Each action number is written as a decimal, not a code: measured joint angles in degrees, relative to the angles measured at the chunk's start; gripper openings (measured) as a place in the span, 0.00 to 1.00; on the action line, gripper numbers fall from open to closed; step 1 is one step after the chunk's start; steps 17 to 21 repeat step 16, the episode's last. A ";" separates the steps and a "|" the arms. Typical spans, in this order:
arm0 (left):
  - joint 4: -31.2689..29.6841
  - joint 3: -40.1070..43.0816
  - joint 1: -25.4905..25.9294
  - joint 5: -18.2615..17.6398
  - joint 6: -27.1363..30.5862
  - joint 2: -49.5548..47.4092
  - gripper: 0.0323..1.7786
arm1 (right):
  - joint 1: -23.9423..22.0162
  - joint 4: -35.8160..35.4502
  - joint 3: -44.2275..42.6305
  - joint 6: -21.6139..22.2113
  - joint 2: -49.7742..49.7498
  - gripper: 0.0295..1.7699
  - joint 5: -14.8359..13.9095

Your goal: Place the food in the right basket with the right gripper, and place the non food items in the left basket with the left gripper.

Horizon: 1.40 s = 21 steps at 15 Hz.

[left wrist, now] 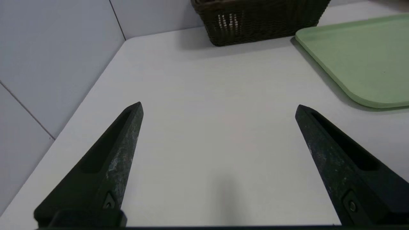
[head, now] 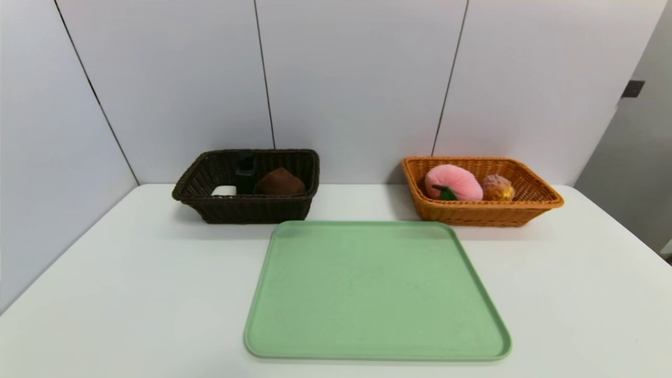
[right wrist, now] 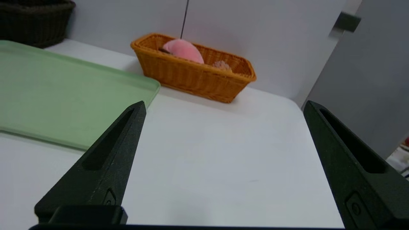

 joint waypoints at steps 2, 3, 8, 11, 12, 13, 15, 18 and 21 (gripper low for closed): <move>0.16 1.51 0.00 0.17 -2.39 -0.02 0.95 | 0.07 7.50 0.69 6.70 -0.04 0.96 -1.62; 2.39 1.88 0.02 0.20 -4.33 -0.02 0.95 | 0.07 9.17 0.74 10.01 -0.04 0.96 -1.99; 2.12 2.06 0.00 1.51 -7.36 -0.02 0.95 | 0.07 9.55 0.83 11.89 -0.04 0.96 -2.47; 2.17 2.08 0.00 1.56 -7.38 -0.05 0.95 | 0.07 9.57 0.85 11.53 -0.04 0.96 -3.45; 2.17 2.08 0.02 1.54 -7.38 -0.05 0.95 | 0.07 9.46 0.85 11.64 -0.04 0.96 -3.47; 2.15 2.08 0.02 1.54 -7.36 -0.05 0.95 | 0.07 9.36 0.85 11.97 -0.04 0.96 -3.54; 2.12 2.08 0.02 1.65 -7.80 -0.05 0.95 | 0.07 9.39 0.85 12.17 -0.04 0.96 -3.56; 2.12 2.08 0.02 1.65 -7.84 -0.05 0.95 | 0.07 9.44 0.85 12.50 -0.04 0.96 -3.61; 2.12 2.08 0.02 1.65 -7.84 -0.05 0.95 | 0.07 9.44 0.85 12.50 -0.04 0.96 -3.61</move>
